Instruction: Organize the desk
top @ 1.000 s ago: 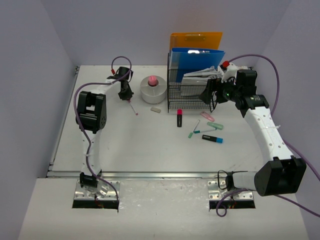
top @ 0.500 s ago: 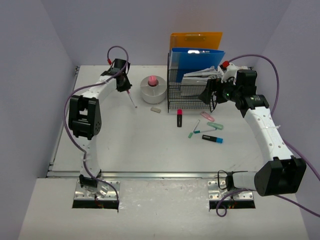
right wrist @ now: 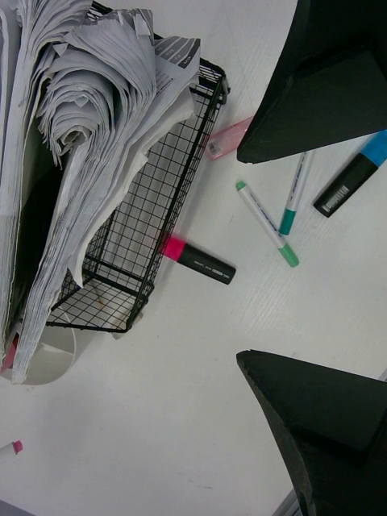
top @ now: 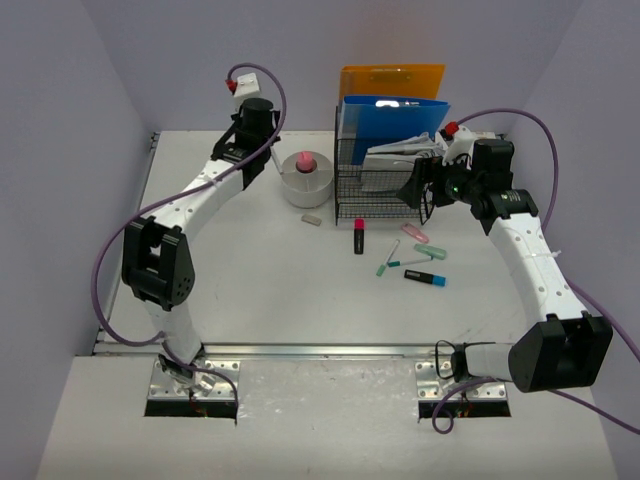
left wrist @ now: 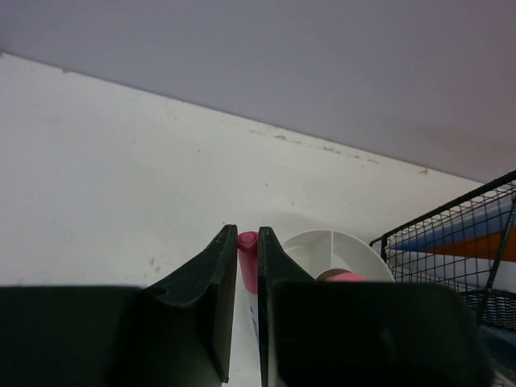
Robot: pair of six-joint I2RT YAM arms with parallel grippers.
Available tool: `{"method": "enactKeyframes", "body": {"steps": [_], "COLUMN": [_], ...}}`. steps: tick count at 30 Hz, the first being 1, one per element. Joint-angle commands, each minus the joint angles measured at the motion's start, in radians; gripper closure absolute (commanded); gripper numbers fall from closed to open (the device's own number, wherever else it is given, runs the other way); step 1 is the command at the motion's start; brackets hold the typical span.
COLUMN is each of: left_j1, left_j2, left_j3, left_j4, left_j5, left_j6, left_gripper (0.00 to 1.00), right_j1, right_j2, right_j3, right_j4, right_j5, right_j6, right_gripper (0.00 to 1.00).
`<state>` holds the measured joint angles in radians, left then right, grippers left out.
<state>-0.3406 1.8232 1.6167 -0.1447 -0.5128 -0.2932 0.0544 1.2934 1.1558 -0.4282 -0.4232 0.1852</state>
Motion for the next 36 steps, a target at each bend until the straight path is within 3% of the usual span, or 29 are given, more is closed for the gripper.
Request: {"method": "enactKeyframes", "body": {"steps": [1, 19, 32, 34, 36], "left_j1": [-0.069, -0.138, -0.159, -0.164, -0.167], "left_j2": [-0.056, 0.076, 0.194, 0.201, 0.209], "left_j3": [-0.048, -0.054, -0.03, -0.028, -0.023], "left_j4": [0.23, 0.357, 0.324, 0.311, 0.295], "left_j5": [-0.154, -0.302, -0.327, -0.331, -0.335], "left_j6": [0.122, 0.124, 0.023, 0.004, -0.004], "left_gripper": [1.0, 1.0, 1.0, 0.96, 0.84], "right_j1": [-0.002, -0.002, -0.003, -0.002, -0.002], "right_j2": [0.0, -0.031, -0.029, -0.031, -0.032], "right_j3": [0.041, 0.016, 0.002, 0.005, 0.005], "right_j4": [0.014, 0.007, 0.011, 0.008, 0.008], "right_j5": [0.001, 0.031, 0.032, 0.036, 0.042], "right_j6": [0.011, -0.016, -0.026, -0.032, -0.036], "right_gripper": [0.01, 0.01, 0.01, 0.01, 0.01]}}
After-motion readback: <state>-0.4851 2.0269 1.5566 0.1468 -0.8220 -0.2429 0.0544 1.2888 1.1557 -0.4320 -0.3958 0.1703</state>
